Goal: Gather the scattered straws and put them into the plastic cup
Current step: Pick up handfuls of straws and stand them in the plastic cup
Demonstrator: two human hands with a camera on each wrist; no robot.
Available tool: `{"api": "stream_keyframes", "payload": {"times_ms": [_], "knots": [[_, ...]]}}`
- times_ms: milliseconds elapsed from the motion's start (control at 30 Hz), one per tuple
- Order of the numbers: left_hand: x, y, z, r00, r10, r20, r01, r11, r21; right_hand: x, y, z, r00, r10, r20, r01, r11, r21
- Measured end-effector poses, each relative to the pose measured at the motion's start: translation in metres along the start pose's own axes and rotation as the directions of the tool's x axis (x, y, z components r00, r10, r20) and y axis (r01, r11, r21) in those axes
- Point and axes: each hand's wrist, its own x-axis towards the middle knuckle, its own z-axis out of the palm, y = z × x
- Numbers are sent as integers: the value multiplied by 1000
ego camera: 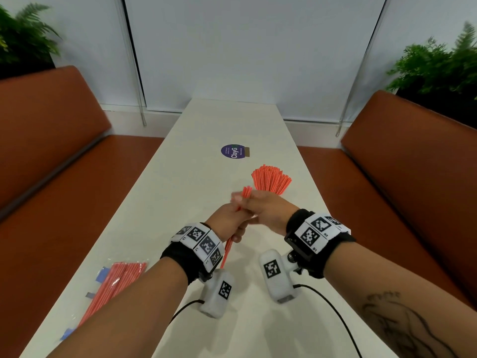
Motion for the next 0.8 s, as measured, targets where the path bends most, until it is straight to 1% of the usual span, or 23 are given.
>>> {"api": "stream_keyframes", "payload": {"times_ms": [67, 167, 233, 267, 333, 400, 533, 633, 700, 733, 800], "knots": [[1, 5, 4, 999, 33, 30, -33, 999, 12, -2, 3, 4, 999, -26, 26, 24, 996, 83], [3, 6, 4, 999, 34, 29, -33, 998, -59, -5, -4, 8, 995, -99, -22, 100, 991, 94], [4, 4, 3, 999, 12, 38, -8, 994, -107, -5, -8, 8, 989, -125, -83, 136, 982, 132], [5, 3, 3, 999, -6, 53, 13, 990, -138, -4, -10, 7, 984, -116, -132, 140, 972, 187], [5, -1, -1, 994, -45, 95, 65, 973, -223, -2, -13, 8, 973, -98, -207, 159, 941, 300], [5, -5, -4, 987, -65, 144, 108, 944, -311, -1, -18, 11, 959, -101, -264, 194, 915, 354], [2, -5, -3, 976, -80, 202, 167, 871, -461, 3, -24, 16, 924, -122, -363, 271, 878, 394], [2, 1, -4, 974, -113, 197, 198, 847, -493, 6, -30, 17, 891, -125, -437, 317, 859, 402], [3, 1, -7, 969, -170, 178, 236, 849, -472, 7, -34, 14, 863, -133, -487, 357, 843, 403], [3, -1, -9, 959, -227, 172, 281, 842, -460, 7, -36, 12, 846, -151, -512, 385, 836, 390], [3, -9, -13, 921, -340, 191, 390, 791, -471, 7, -41, 9, 816, -203, -541, 439, 826, 352]]}}
